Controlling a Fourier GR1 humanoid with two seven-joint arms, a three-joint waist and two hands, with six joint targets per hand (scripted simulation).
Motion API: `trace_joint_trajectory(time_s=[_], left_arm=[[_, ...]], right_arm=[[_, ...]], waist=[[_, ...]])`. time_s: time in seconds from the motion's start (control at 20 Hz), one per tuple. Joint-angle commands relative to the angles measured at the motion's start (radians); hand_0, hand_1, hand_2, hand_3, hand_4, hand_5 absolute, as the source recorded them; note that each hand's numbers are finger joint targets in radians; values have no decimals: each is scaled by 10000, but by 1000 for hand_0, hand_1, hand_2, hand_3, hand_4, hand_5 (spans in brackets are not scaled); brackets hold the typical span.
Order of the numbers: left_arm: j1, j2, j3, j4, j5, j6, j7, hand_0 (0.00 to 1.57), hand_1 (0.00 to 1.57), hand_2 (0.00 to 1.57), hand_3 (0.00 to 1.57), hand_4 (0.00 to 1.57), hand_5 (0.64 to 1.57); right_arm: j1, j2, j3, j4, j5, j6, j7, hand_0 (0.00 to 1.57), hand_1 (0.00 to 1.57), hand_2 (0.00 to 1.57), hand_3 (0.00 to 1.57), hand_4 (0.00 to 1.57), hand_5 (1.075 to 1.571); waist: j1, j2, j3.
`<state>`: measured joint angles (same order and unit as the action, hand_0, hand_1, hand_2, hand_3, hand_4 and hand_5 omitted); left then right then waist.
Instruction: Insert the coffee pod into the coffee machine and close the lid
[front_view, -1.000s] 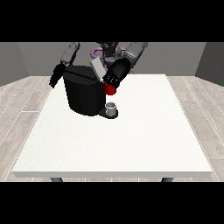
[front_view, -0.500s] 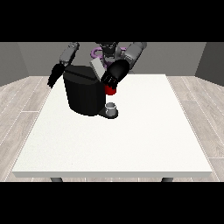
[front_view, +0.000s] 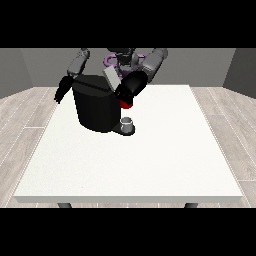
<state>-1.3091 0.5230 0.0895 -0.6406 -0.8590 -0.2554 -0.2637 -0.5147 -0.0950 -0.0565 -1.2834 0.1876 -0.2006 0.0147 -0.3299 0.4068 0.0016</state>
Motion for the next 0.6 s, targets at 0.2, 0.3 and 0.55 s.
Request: trace_joint_trajectory(time_s=[0.2,0.3,0.55], left_arm=[[-165,311,-101,29,-461,518,-195,510,510,776,600,0,1571],[376,549,-77,243,-627,912,-376,0,0,668,537,0,1571],[-100,324,-4,193,-603,825,-227,0,0,555,458,0,1571]], right_arm=[[-125,287,97,36,179,-379,-51,0,0,0,0,173,1571],[-30,-196,37,-287,177,-21,368,0,0,0,0,202,1571],[-389,96,-38,4,132,-292,419,0,0,0,0,0,1571]], waist=[[66,61,-13],[-58,0,-19],[18,86,-16]])
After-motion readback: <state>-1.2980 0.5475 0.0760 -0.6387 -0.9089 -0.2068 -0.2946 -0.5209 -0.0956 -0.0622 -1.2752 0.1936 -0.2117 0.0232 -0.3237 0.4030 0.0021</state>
